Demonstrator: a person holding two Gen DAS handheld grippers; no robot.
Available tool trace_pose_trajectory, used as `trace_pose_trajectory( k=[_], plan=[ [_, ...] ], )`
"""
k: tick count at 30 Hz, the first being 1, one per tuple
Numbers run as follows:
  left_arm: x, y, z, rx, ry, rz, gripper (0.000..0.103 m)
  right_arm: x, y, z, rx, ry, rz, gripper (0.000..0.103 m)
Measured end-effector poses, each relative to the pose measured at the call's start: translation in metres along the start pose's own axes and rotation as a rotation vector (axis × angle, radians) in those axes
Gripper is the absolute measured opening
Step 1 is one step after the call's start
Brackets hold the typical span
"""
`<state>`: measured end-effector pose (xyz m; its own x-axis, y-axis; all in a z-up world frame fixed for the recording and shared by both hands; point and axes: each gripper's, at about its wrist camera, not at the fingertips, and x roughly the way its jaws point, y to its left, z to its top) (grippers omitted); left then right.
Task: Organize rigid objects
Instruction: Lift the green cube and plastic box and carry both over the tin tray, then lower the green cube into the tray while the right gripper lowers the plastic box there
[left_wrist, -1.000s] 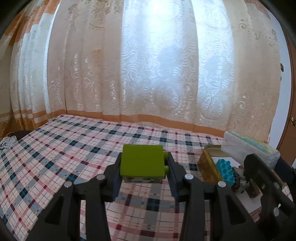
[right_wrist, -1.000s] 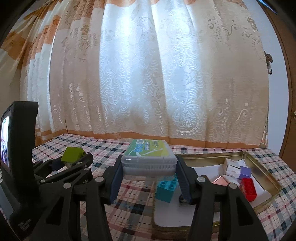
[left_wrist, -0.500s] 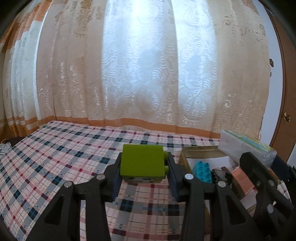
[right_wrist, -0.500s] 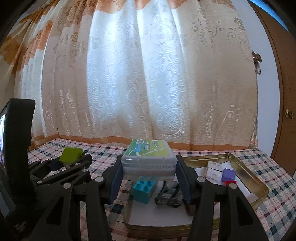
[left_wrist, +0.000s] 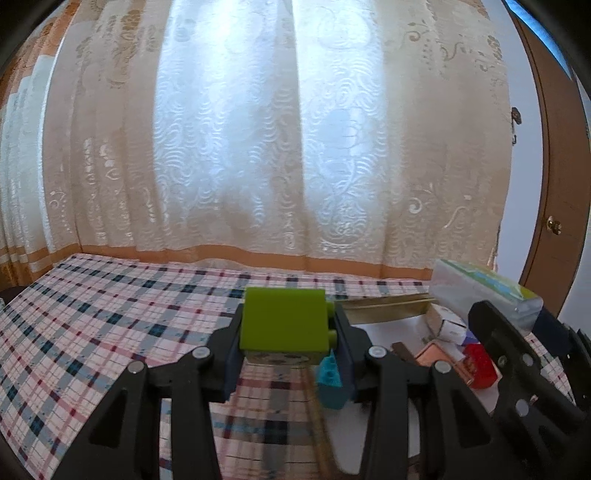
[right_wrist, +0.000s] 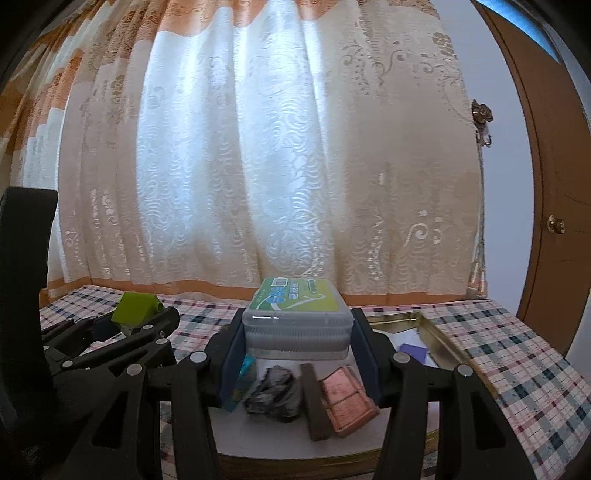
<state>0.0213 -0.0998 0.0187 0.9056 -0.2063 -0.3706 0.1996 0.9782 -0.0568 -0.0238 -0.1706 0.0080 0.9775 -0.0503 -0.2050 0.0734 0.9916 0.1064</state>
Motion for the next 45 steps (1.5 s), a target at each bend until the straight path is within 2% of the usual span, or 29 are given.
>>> trace_pose_trajectory(
  k=[20,26,31,45],
  plan=[
    [0.03,-0.056,0.001,0.017,0.048,-0.095,0.042,0.018,-0.074,0.002,0.01,0.023,-0.127,0.056],
    [0.041,-0.07,-0.002,0.029,0.081,-0.109,0.042,0.034,-0.081,0.001,-0.022,0.046,-0.146,0.056],
    [0.051,-0.075,-0.006,0.027,0.113,-0.111,0.042,0.047,-0.083,0.002,-0.041,0.064,-0.145,0.056],
    [0.066,-0.084,-0.006,0.031,0.16,-0.101,0.042,0.085,-0.092,0.007,0.005,0.157,-0.064,0.056]
  ],
)
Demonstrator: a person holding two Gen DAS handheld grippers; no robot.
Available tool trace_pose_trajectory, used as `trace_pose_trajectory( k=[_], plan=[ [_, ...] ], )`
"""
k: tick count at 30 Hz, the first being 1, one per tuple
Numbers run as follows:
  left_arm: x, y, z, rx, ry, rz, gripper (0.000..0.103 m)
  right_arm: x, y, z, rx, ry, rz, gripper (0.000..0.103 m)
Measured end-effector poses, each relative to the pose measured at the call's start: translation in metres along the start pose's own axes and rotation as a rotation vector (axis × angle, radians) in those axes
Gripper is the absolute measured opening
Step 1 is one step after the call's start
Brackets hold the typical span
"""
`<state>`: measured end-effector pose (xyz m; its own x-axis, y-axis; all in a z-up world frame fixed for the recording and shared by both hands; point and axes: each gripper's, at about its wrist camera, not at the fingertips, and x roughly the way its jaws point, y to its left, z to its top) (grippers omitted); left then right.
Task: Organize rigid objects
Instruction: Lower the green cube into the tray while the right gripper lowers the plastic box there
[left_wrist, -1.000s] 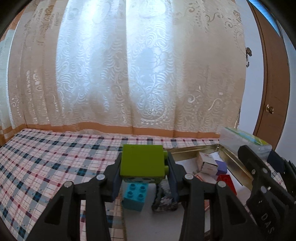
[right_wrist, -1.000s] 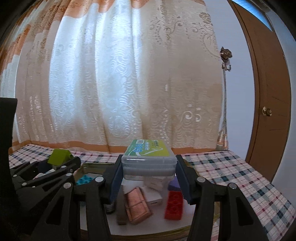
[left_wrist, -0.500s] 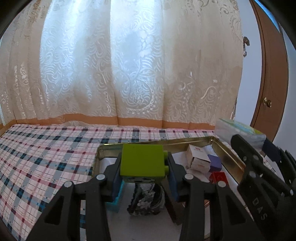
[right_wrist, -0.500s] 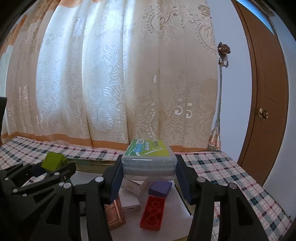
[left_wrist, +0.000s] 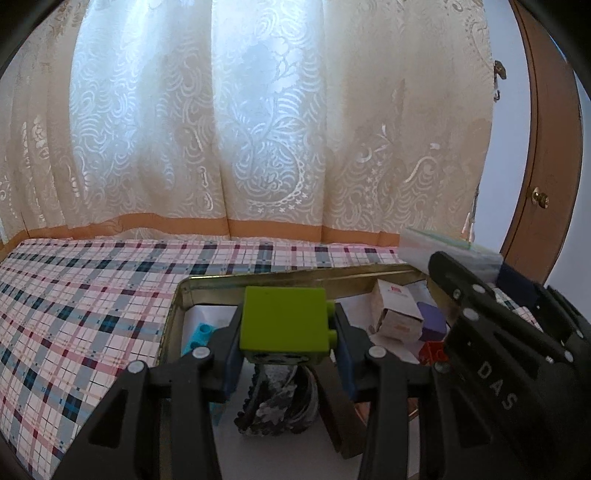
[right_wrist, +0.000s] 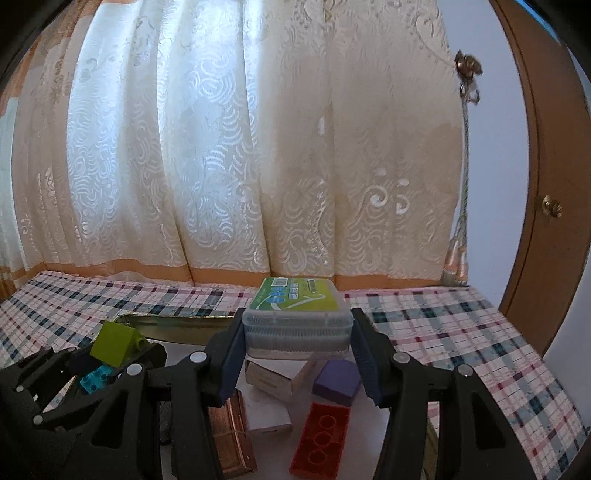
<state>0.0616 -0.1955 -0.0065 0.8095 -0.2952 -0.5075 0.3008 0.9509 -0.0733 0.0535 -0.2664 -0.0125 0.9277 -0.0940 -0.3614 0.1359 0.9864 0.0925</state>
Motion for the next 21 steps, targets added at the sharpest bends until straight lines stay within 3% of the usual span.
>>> trace_pose_trajectory(
  k=[5,21],
  plan=[
    [0.003,-0.004,0.002,0.026,0.003,0.018,0.042,0.009,0.0,0.004,0.009,0.024,0.022,0.056],
    [0.018,-0.024,0.002,0.069,0.081,-0.032,0.042,0.023,-0.006,0.008,0.023,0.104,0.023,0.057]
  ],
)
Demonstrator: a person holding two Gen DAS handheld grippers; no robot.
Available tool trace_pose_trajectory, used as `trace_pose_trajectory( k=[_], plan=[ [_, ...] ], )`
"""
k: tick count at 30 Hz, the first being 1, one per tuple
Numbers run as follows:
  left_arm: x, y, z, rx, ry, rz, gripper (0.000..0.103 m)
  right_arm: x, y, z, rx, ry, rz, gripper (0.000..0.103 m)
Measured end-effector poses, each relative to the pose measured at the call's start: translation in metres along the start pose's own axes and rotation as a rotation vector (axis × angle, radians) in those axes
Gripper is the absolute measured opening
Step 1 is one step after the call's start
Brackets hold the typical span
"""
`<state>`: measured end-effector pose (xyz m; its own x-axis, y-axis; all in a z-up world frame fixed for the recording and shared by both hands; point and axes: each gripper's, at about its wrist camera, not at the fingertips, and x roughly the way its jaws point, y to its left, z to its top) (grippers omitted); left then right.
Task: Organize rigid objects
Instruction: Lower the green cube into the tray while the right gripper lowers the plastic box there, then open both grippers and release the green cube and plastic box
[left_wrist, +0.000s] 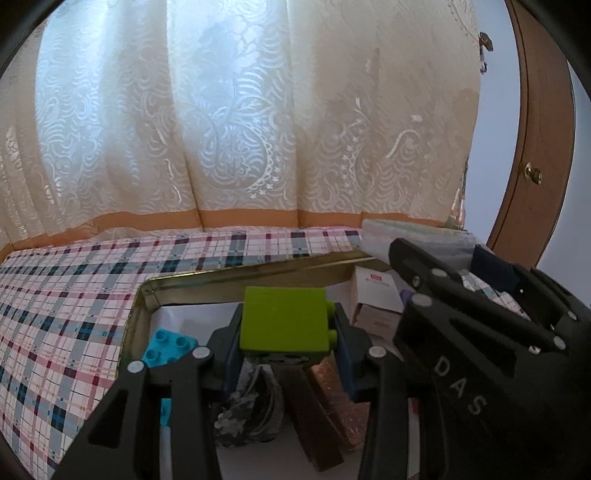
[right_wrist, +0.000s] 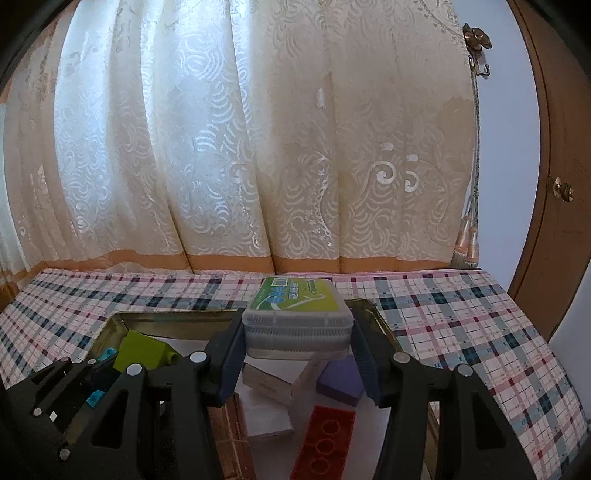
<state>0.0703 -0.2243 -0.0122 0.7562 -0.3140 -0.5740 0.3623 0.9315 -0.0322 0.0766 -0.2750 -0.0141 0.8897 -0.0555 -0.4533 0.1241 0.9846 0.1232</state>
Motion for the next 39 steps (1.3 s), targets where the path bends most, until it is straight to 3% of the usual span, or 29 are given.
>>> trace_pose_trajectory(
  k=[12,19,22,24,25,26,28,29,31,39],
  plan=[
    [0.019,0.006,0.002,-0.012,0.133,0.016,0.042,0.022,0.011,0.001,-0.025,0.115,0.024,0.057],
    [0.023,0.009,0.004,-0.015,0.162,0.021,0.042,0.031,0.011,0.002,-0.003,0.178,0.05,0.057],
    [0.03,0.012,0.004,-0.027,0.221,-0.005,0.042,0.034,0.01,0.001,0.008,0.198,0.059,0.057],
    [0.031,0.01,0.003,-0.01,0.235,-0.006,0.052,0.037,0.008,0.0,0.025,0.223,0.081,0.057],
    [0.03,0.008,0.003,-0.003,0.238,0.007,0.064,0.038,0.007,-0.001,0.033,0.229,0.089,0.057],
    [0.031,0.007,0.003,-0.005,0.255,0.014,0.084,0.038,0.005,-0.001,0.043,0.232,0.095,0.058],
    [0.033,0.009,0.003,-0.024,0.288,0.023,0.102,0.039,0.003,-0.002,0.057,0.244,0.108,0.064],
    [0.034,0.011,0.003,-0.035,0.298,0.013,0.103,0.039,0.002,-0.002,0.068,0.246,0.116,0.076],
    [0.036,0.014,0.001,-0.042,0.316,-0.04,0.103,0.034,-0.001,-0.002,0.09,0.229,0.114,0.087],
    [0.037,0.009,-0.001,0.008,0.339,-0.036,0.103,0.031,-0.003,-0.007,0.117,0.222,0.101,0.087]
  ],
)
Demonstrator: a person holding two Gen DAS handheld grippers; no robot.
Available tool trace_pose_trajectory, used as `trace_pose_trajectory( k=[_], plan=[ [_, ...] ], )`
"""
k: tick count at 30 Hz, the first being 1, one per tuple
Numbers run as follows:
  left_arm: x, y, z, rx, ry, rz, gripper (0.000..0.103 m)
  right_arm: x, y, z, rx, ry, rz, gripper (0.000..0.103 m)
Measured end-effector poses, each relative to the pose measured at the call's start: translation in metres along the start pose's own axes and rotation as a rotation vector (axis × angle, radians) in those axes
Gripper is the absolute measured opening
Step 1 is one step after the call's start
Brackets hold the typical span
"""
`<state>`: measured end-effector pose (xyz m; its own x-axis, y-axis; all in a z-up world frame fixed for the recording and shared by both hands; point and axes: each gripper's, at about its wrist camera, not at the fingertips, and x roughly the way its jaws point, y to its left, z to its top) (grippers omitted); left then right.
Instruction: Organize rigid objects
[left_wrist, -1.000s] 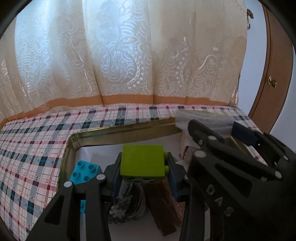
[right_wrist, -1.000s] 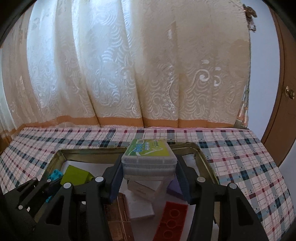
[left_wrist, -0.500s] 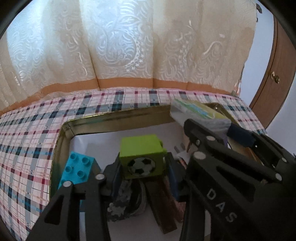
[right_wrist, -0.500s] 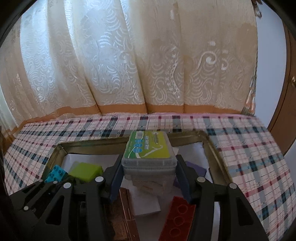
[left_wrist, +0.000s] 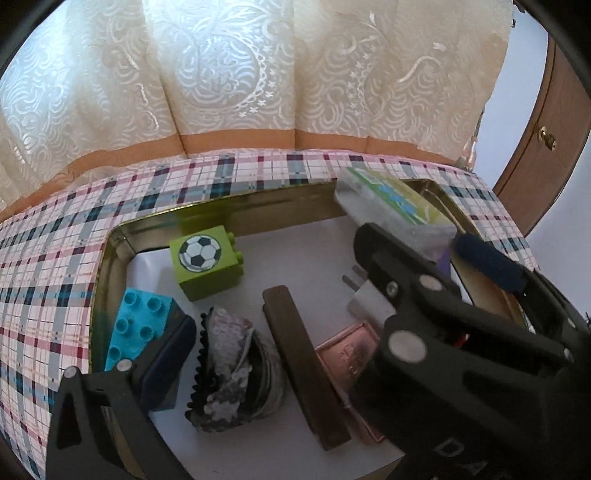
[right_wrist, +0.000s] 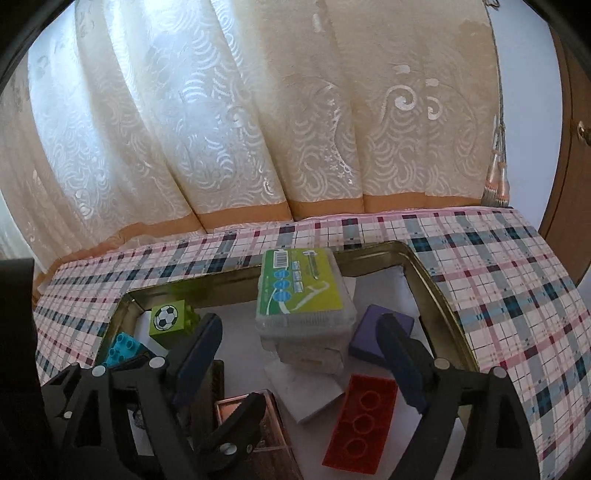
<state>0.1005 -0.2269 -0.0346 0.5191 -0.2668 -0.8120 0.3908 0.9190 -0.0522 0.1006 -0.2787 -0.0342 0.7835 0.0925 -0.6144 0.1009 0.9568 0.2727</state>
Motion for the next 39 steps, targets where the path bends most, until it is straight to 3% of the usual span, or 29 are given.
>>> trace_pose_trajectory(
  k=[3,7,18,26,29,39],
  plan=[
    [-0.001,0.001,0.001,0.003,0.003,0.016,0.103,0.001,-0.005,-0.003,0.034,0.014,0.018,0.088],
    [-0.013,0.005,-0.004,-0.024,-0.086,0.045,0.103,-0.004,-0.013,-0.007,0.081,-0.018,0.035,0.087],
    [-0.04,0.015,-0.019,-0.057,-0.332,0.101,0.103,-0.039,-0.015,-0.018,0.054,-0.301,-0.018,0.087],
    [-0.058,0.006,-0.036,0.009,-0.552,0.155,0.103,-0.057,-0.013,-0.025,-0.001,-0.472,-0.144,0.087],
    [-0.059,0.005,-0.035,0.014,-0.562,0.174,0.103,-0.059,-0.011,-0.025,-0.013,-0.49,-0.157,0.087],
    [-0.065,0.036,-0.04,-0.13,-0.589,0.165,0.103,-0.07,-0.014,-0.031,0.001,-0.529,-0.177,0.087]
  ],
)
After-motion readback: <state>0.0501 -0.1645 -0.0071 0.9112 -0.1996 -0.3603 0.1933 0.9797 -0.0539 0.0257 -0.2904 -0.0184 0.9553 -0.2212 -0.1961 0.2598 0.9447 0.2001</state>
